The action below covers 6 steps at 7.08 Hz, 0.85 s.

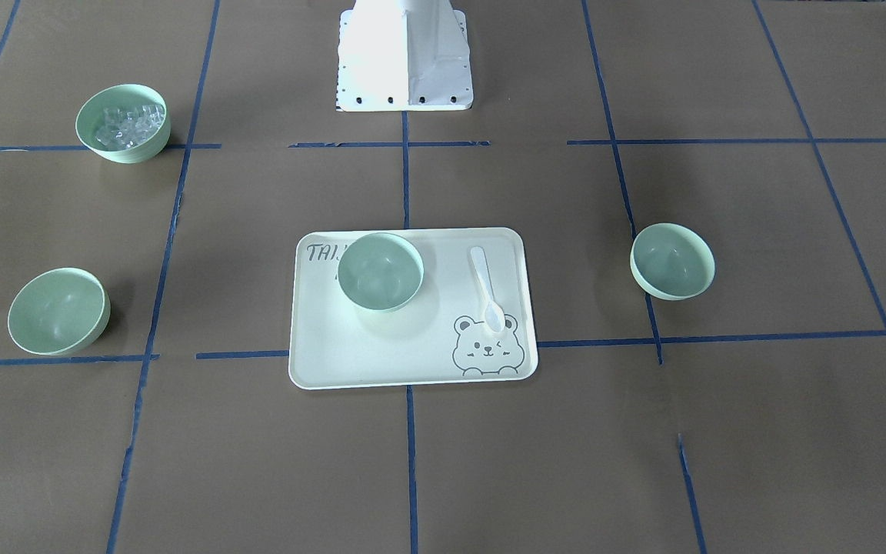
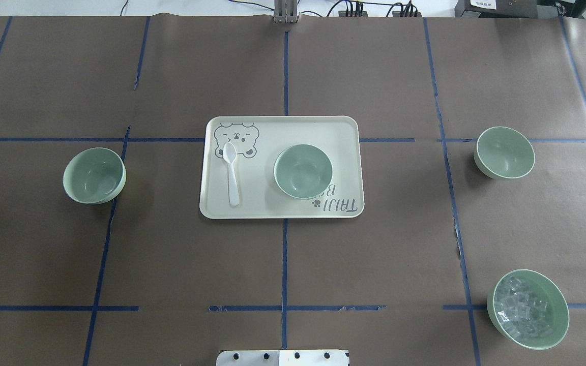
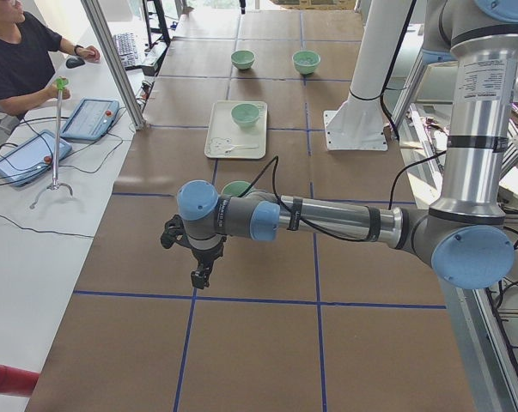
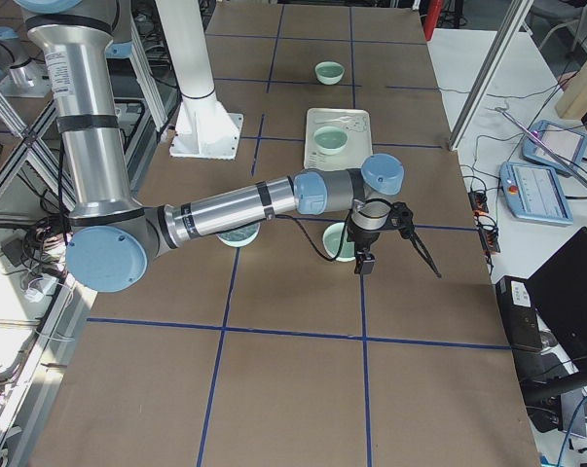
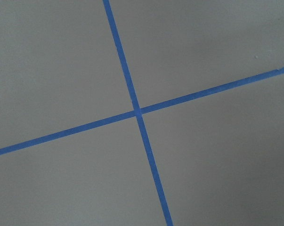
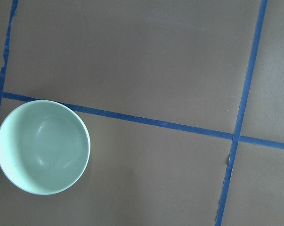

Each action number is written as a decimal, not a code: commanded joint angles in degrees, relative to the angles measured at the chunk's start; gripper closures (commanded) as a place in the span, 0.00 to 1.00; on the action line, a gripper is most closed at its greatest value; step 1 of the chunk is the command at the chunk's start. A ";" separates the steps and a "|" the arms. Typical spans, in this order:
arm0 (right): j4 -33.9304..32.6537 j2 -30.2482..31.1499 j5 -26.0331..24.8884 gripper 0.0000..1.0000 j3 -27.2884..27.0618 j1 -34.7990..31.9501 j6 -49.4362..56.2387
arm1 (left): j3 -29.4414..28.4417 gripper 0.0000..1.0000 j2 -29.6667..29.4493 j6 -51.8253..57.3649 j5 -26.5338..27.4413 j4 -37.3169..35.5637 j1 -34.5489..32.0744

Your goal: Stack green bowls together

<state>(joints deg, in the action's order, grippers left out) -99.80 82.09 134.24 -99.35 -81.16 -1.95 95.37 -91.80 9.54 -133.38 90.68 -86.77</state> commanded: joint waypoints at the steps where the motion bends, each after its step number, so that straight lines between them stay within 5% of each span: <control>1: 0.39 0.69 0.14 0.00 0.12 -0.14 0.10 | 1.83 0.00 0.13 1.35 0.57 -0.24 0.20; 6: 0.74 0.53 -0.04 0.00 -0.05 0.12 0.80 | 1.75 0.00 1.62 1.63 -0.74 7.29 3.24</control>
<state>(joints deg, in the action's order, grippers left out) -99.26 82.69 134.20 -99.46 -81.13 -1.19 97.24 -90.84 11.10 -133.75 94.52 -85.92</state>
